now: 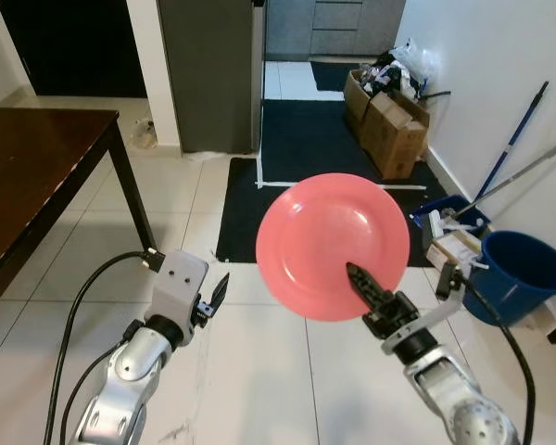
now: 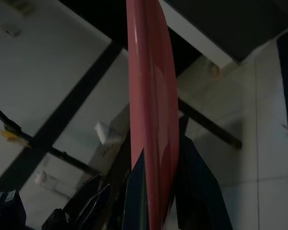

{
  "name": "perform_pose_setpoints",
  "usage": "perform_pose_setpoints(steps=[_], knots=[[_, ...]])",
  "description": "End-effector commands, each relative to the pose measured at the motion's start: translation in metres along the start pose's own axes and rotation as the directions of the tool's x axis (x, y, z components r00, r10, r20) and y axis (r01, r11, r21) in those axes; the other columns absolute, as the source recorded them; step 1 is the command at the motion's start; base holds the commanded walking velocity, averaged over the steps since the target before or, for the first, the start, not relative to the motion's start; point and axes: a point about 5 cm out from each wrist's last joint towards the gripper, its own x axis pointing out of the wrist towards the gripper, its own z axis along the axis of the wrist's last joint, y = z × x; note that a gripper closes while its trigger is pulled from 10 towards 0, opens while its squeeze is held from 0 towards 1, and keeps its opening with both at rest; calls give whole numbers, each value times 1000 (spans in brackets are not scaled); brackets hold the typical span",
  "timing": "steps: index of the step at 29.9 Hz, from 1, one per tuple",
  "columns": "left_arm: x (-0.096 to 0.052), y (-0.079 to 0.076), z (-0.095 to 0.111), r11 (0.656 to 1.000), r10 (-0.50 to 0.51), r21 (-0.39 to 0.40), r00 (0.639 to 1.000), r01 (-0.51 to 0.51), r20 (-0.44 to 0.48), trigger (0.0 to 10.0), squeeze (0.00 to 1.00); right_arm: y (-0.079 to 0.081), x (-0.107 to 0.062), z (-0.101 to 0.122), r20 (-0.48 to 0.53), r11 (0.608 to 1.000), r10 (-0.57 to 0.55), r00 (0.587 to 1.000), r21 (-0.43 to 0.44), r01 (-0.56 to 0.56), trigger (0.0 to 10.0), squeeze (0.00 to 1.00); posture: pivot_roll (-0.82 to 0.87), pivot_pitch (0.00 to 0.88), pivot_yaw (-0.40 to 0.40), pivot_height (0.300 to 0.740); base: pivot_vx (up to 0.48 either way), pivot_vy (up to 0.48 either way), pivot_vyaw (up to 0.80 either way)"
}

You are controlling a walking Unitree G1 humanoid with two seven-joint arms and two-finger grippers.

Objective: Setting the table

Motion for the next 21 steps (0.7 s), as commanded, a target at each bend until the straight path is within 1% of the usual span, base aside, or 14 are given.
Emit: perform_pose_setpoints(steps=[1, 13, 21], knots=[[0, -2, -4, 1000, -12, 5, 1000, 12, -20, 10000, 0, -3, -2, 5, 28, 1000, -11, 1000, 13, 11, 10000, 0, 74, 91, 63, 740, 480, 0, 0], [0, -2, -4, 1000, -11, 3, 1000, 11, -16, 10000, 0, 0, 0, 11, 64, 1000, 0, 998, 20, -2, 10000, 0, 71, 87, 62, 740, 480, 0, 0], [0, -3, -4, 1000, -13, 2, 1000, 13, -16, 10000, 0, 1, 0, 11, 65, 1000, 4, 998, 23, -6, 10000, 0, 71, 90, 63, 740, 480, 0, 0]])
